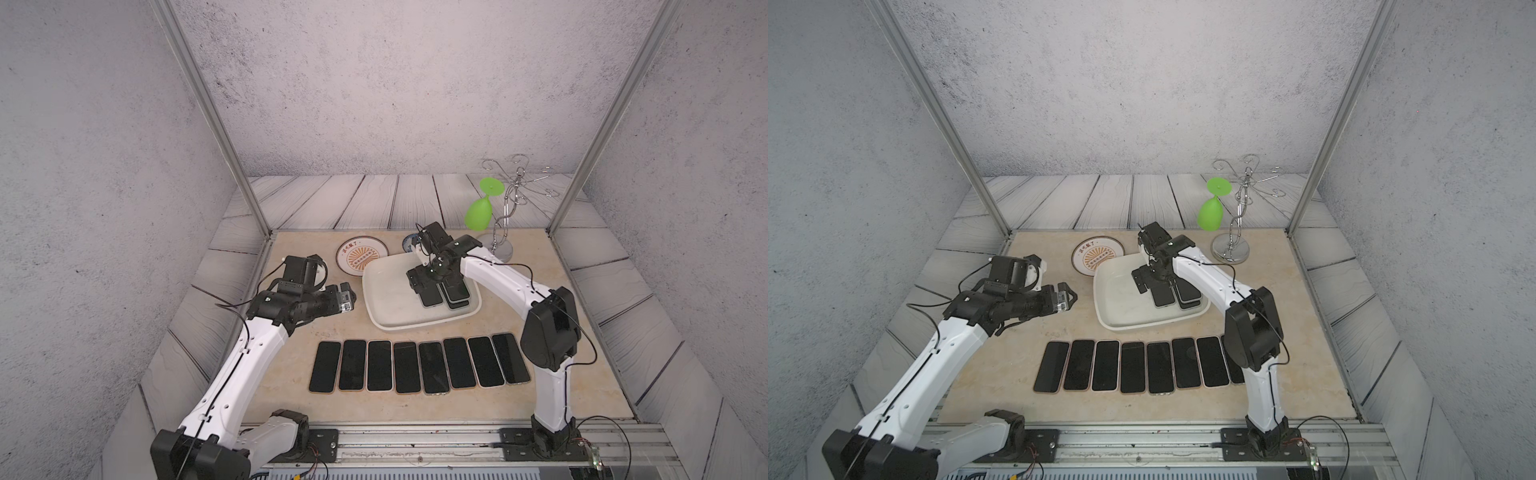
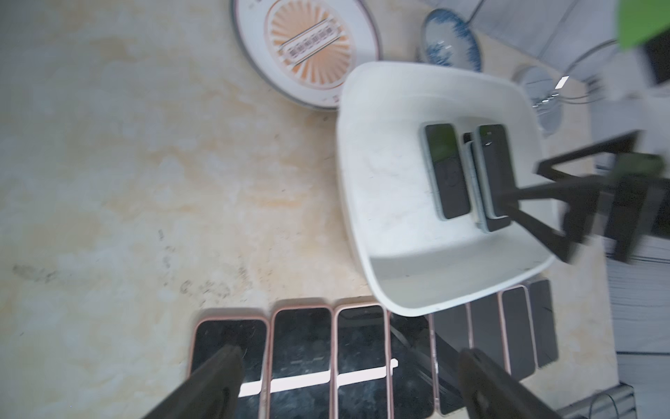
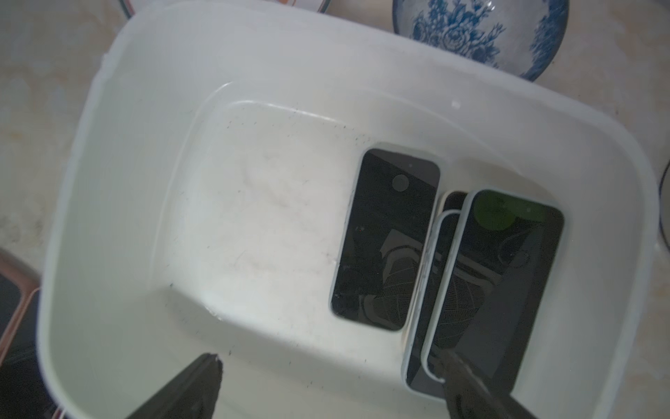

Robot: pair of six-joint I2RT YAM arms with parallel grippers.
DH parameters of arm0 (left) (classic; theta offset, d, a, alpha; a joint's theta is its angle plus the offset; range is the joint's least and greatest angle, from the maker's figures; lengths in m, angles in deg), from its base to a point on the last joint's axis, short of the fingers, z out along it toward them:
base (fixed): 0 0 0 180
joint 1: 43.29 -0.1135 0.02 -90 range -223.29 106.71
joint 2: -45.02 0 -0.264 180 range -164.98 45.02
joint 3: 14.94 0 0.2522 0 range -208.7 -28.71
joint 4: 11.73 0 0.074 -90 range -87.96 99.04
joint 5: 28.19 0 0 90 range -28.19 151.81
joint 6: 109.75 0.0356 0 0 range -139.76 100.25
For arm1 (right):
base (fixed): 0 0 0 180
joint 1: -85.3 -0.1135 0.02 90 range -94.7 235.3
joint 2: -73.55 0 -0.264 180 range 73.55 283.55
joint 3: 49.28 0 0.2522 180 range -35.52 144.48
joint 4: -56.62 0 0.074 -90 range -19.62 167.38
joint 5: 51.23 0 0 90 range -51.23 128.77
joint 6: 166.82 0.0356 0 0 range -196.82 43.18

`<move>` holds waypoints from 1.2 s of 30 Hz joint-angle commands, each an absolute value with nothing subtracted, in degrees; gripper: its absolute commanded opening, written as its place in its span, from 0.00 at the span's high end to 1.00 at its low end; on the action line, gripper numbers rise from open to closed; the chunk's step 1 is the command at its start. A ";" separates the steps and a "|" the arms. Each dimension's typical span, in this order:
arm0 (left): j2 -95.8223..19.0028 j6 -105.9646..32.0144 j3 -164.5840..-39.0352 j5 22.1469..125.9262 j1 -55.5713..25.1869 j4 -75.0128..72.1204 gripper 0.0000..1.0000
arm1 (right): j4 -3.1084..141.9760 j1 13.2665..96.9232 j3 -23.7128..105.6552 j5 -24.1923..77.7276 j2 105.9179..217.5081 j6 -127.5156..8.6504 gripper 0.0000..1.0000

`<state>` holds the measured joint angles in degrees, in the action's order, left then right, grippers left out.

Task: Take the phone out of the storage box
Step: Pick up the phone from the storage box.

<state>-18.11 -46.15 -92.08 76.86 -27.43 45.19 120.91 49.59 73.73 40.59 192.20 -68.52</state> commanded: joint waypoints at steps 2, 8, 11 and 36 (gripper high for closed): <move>-15.14 -47.85 -91.96 79.03 -25.98 42.97 0.01 | 124.29 49.55 81.43 46.22 199.99 -68.94 0.01; -11.52 -47.75 -88.13 79.51 -25.71 42.99 0.01 | 124.27 50.57 89.67 48.74 207.91 -68.16 0.01; -10.52 -47.78 -86.37 79.80 -25.70 42.64 0.02 | 122.15 50.89 90.56 47.31 210.43 -68.10 0.01; -6.76 -48.10 -80.28 78.30 -25.71 43.38 0.02 | 120.21 53.83 94.98 42.12 221.25 -68.36 0.01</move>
<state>-7.45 -48.14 -80.60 78.95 -26.01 42.98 119.09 53.48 95.98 46.03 219.28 -69.55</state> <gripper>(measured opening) 0.986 0.993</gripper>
